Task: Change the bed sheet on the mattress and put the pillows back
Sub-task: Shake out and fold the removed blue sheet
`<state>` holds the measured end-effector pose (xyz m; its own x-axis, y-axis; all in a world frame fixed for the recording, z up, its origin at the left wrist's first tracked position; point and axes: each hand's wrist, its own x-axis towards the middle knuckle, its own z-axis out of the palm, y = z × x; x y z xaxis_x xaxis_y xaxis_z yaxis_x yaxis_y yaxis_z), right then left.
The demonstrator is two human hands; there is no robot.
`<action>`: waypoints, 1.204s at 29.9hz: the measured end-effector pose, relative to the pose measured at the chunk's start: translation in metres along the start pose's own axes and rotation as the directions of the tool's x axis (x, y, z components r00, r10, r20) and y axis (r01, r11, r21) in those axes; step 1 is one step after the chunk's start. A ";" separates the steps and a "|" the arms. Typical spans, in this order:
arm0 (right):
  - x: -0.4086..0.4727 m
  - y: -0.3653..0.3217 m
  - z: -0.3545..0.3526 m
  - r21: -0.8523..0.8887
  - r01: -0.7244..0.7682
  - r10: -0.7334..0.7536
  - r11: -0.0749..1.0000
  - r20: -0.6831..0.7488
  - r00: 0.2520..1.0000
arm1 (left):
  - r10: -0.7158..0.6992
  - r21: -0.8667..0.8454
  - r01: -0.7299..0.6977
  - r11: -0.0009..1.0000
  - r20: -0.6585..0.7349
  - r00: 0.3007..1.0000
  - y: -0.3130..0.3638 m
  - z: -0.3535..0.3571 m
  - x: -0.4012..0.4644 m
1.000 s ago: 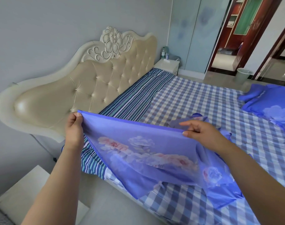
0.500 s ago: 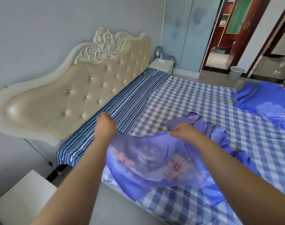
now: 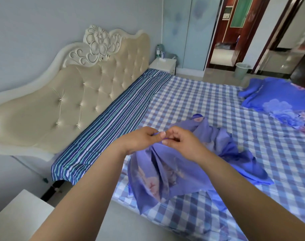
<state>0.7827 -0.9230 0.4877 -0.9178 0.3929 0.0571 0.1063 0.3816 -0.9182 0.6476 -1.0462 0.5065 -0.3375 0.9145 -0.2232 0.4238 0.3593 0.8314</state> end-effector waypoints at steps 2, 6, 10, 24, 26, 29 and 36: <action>-0.006 0.012 0.000 -0.137 -0.027 0.021 0.990 -0.042 0.999 | -0.006 -0.027 0.005 1.000 -0.021 1.000 -0.001 0.004 0.000; -0.018 0.039 0.003 -0.462 -0.022 -0.080 0.887 -0.200 0.976 | 0.047 -0.082 -0.064 0.995 -0.194 0.980 0.006 0.020 0.001; -0.024 0.069 0.000 -0.507 -0.121 -0.048 0.853 -0.308 0.950 | 0.043 -0.079 -0.076 0.994 -0.353 0.935 0.012 0.027 0.002; -0.044 0.123 -0.034 -0.469 0.264 -0.350 0.843 -0.106 0.931 | -0.012 0.040 0.040 0.998 -0.534 0.845 0.055 0.073 -0.005; -0.046 0.119 -0.043 -0.428 0.351 -0.417 0.833 -0.069 0.906 | -0.020 0.040 0.050 0.998 -0.547 0.837 0.062 0.080 -0.007; -0.050 0.117 -0.054 -0.354 0.377 -0.422 0.856 -0.056 0.905 | -0.034 0.053 0.074 0.996 -0.541 0.840 0.071 0.090 -0.010; -0.054 0.132 -0.083 -0.386 0.190 -0.196 0.903 0.026 0.980 | -0.040 0.105 0.114 0.988 -0.539 0.841 0.093 0.110 -0.023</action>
<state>0.8786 -0.8244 0.3961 -0.9303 0.2892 0.2255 0.0693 0.7424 -0.6664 0.7871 -1.0136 0.5329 -0.7540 0.6547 0.0536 0.4682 0.4784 0.7429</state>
